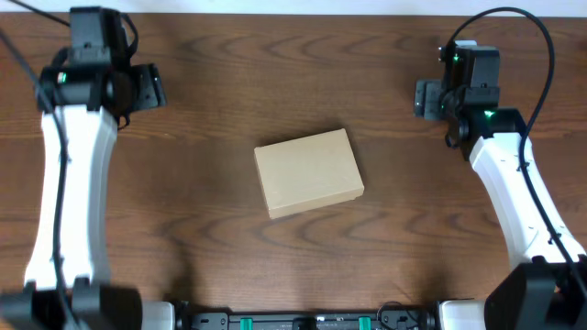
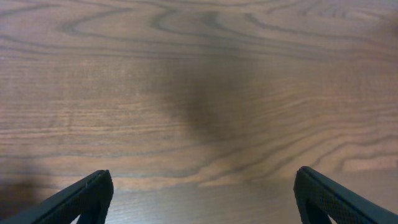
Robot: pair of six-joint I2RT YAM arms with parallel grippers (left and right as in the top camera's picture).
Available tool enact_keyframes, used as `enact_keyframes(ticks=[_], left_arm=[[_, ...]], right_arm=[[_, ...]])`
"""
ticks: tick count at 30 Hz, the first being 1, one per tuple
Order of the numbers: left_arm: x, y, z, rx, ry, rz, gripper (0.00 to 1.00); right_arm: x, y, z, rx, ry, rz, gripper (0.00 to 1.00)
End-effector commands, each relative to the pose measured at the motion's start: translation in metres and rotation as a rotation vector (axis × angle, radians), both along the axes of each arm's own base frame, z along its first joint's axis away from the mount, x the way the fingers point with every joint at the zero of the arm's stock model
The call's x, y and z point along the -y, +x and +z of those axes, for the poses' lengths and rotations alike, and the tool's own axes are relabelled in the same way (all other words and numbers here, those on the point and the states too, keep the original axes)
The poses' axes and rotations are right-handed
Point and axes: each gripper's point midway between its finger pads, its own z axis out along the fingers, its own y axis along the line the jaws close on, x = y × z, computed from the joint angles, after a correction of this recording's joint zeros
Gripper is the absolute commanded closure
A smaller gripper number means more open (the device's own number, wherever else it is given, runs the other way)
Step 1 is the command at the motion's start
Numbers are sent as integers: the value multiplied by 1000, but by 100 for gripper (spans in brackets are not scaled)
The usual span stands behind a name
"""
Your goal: Pack container
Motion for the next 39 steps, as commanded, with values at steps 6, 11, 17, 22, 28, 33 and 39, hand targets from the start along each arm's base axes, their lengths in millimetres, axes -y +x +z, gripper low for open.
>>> enact_keyframes(ticks=[6, 11, 17, 22, 28, 33, 39], left_arm=[[15, -76, 14, 154, -53, -29, 19], [16, -115, -2, 233, -54, -13, 14], [21, -140, -7, 388, -42, -58, 6], [28, -154, -3, 455, -39, -107, 7], [28, -160, -3, 463, -38, -108, 5], [28, -161, -3, 460, -38, -107, 5], [28, -165, -9, 431, -41, -106, 5]], right_arm=[[5, -48, 41, 185, 86, -83, 10], [2, -93, 40, 286, 101, -63, 9], [-10, -134, 30, 347, 107, -8, 8], [-20, -157, 22, 322, 86, 57, 9], [-18, -176, 23, 313, 25, 49, 10], [-18, -177, 26, 322, 9, 58, 1], [-18, -177, 26, 324, 17, 51, 1]])
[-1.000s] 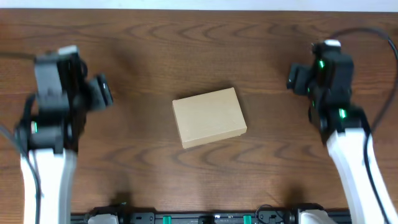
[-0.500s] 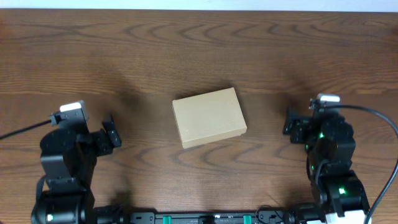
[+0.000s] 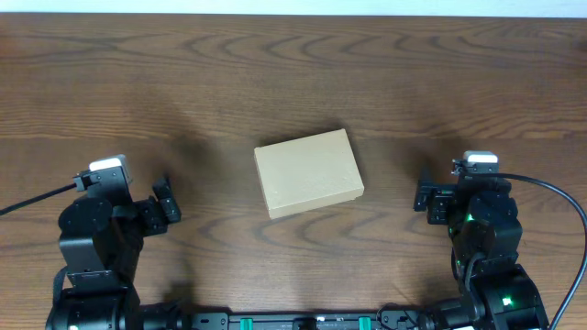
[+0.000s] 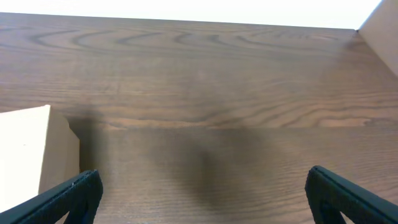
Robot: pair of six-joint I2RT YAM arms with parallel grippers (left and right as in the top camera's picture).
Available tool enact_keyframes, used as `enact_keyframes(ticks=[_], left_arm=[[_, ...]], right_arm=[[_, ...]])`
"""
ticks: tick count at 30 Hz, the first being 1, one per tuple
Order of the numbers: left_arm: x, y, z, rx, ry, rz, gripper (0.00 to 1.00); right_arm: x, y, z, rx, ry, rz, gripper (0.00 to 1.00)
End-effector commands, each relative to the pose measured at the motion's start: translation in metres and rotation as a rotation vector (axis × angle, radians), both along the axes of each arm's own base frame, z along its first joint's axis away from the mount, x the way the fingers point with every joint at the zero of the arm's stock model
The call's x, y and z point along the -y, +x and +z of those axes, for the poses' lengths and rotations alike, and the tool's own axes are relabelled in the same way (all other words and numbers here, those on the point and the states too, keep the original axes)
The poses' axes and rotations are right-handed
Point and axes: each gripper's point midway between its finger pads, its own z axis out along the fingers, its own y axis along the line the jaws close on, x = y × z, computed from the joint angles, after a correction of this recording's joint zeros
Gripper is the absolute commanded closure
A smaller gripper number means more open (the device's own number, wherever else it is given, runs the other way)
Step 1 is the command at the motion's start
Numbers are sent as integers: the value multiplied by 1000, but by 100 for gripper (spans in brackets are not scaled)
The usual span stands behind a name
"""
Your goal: Pack container
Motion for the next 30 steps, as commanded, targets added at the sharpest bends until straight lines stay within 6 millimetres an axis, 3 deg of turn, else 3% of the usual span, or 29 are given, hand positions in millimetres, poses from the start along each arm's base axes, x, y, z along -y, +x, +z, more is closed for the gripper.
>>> enact_keyframes(ticks=[1, 17, 30], left_arm=[[1, -4, -7, -29, 10, -14, 5], [3, -44, -54, -281, -5, -15, 5], [3, -50, -59, -310, -7, -15, 5]], right_arm=[[1, -1, -1, 0, -13, -5, 1], [1, -3, -4, -17, -17, -5, 1], [-22, 27, -3, 203, 59, 90, 1]])
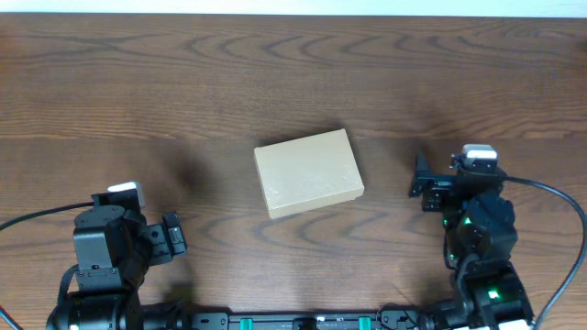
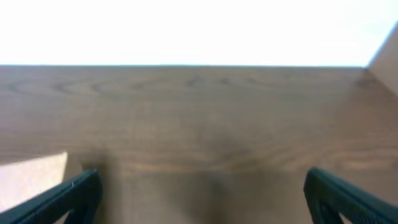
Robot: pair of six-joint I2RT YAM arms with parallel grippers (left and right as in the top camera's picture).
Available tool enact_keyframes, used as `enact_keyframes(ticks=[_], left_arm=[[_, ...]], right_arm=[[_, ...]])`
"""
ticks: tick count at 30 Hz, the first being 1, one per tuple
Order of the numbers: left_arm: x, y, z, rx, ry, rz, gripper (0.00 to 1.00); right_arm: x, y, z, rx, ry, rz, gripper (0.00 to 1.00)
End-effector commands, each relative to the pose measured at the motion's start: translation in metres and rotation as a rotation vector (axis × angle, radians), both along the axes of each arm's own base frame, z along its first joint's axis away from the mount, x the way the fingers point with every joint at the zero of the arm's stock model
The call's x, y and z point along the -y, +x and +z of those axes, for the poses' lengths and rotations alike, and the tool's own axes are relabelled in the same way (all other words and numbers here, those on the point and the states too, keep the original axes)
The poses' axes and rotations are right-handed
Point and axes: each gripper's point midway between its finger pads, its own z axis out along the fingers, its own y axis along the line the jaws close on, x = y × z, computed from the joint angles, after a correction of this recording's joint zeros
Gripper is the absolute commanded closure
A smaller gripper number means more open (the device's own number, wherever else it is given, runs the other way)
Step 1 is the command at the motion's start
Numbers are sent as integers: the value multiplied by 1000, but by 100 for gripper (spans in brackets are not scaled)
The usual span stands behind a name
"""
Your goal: Pack container
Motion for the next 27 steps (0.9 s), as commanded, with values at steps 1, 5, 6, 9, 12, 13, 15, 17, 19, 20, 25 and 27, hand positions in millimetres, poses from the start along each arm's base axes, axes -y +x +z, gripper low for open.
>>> enact_keyframes(ticks=[1, 5, 6, 9, 12, 13, 15, 17, 19, 20, 25, 27], left_arm=[[1, -1, -1, -2, 8, -15, 5], [1, -1, -1, -2, 8, -15, 5], [1, -1, -1, -2, 8, -15, 5], [1, -1, -1, -2, 8, -15, 5], [1, -1, -1, -2, 8, -15, 5], [1, -1, -1, -2, 8, -15, 5], [1, -1, -1, -2, 8, -15, 5], [1, -1, -1, -2, 8, -15, 5], [1, -1, -1, -2, 8, -15, 5], [1, -1, -1, -2, 8, -15, 5], [1, -1, -1, -2, 8, -15, 5], [1, -1, -1, -2, 8, -15, 5]], right_arm=[[-12, 3, -17, 48, 12, 59, 1], [-10, -4, -6, 181, 4, 63, 1], [-8, -7, -2, 208, -8, 61, 1], [-4, -15, 11, 263, -57, 60, 1], [1, -21, 23, 308, -88, 51, 1], [2, -23, 27, 324, -99, 48, 1], [5, -27, 32, 345, -125, 41, 1], [8, -31, 35, 357, -132, 32, 1], [10, -33, 36, 363, -133, 23, 1], [11, -34, 36, 365, -133, 21, 1], [10, -36, 26, 371, -140, 43, 1], [8, -36, 20, 378, -138, 65, 1]])
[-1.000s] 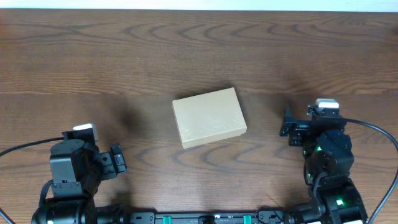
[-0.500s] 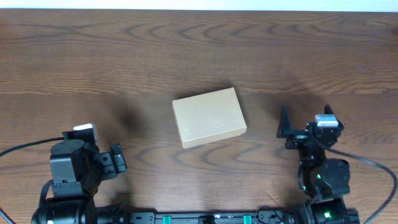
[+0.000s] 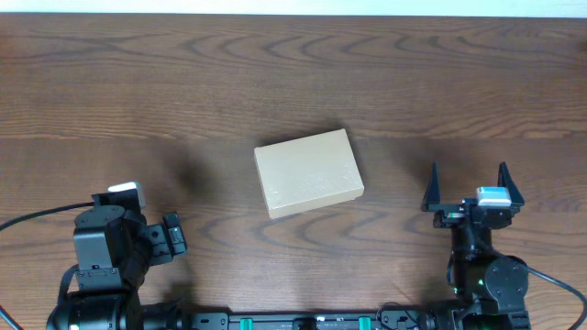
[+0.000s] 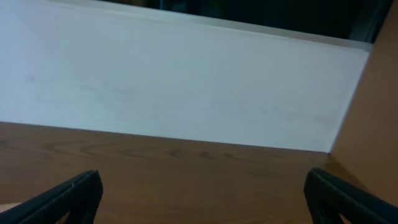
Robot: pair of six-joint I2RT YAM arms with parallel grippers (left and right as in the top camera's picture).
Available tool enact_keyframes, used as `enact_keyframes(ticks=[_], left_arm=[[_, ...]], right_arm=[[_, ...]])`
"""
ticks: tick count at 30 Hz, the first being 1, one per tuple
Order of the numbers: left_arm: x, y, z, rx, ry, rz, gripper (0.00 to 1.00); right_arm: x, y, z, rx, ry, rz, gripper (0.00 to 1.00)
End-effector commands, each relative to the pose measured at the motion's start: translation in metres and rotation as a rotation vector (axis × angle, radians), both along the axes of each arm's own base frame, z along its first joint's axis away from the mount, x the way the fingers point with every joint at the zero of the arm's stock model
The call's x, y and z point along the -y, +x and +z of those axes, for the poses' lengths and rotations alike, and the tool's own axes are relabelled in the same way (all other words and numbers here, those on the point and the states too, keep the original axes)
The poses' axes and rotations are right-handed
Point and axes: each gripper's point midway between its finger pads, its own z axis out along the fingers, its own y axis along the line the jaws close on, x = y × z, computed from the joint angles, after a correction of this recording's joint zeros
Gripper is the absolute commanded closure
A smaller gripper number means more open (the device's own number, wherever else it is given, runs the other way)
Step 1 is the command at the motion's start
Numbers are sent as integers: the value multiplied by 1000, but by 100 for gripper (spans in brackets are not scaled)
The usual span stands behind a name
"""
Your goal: Pack container
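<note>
A closed tan cardboard box point(image 3: 308, 172) lies flat at the middle of the wooden table point(image 3: 293, 82), turned slightly. My right gripper point(image 3: 468, 183) is at the near right, well clear of the box. It is open and holds nothing, its two dark fingers spread wide and aimed at the far edge. The right wrist view shows only the fingertips point(image 4: 68, 196) low in the picture, with bare wood and a white wall beyond. The box is out of that view. My left gripper point(image 3: 171, 236) sits folded at the near left, fingers spread, holding nothing.
A white wall point(image 4: 186, 81) runs behind the table's far edge. A tan upright panel point(image 4: 373, 124) stands at the far right corner. Black cables trail from both arm bases near the front edge. Nothing else lies on the wood.
My right arm has drawn back toward the near edge, and its gripper has turned from facing left beside the box to facing the far wall. The box has left its wrist view. The left arm is unchanged.
First both arms reached over the far part of the table, grippers open above bare wood. Then both were pulled back to the near edge on either side of the box. The left arm folded further, then the right. The box has stayed in the same place.
</note>
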Motion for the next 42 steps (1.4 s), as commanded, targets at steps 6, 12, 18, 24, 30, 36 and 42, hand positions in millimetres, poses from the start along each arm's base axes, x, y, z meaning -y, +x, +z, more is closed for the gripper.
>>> enact_keyframes(ticks=[6, 12, 18, 24, 30, 36, 42], left_arm=[[0, -1, 0, -2, 9, -14, 5], [0, -1, 0, -2, 9, -14, 5], [0, -1, 0, -2, 9, -14, 5], [0, -1, 0, -2, 9, -14, 5], [0, -1, 0, -2, 9, -14, 5], [0, -1, 0, -2, 9, -14, 5], [0, -1, 0, -2, 9, -14, 5]], right_arm=[[-6, -1, -31, 4, -12, 56, 1], [-8, 0, -48, -12, -14, 73, 1], [-14, 2, -65, -45, -16, 107, 1], [-21, 2, -81, -92, -18, 144, 1], [-25, 1, -103, -182, -15, 169, 1], [-25, 0, -106, -197, -13, 172, 1], [-27, 0, -106, -196, -6, 179, 1]])
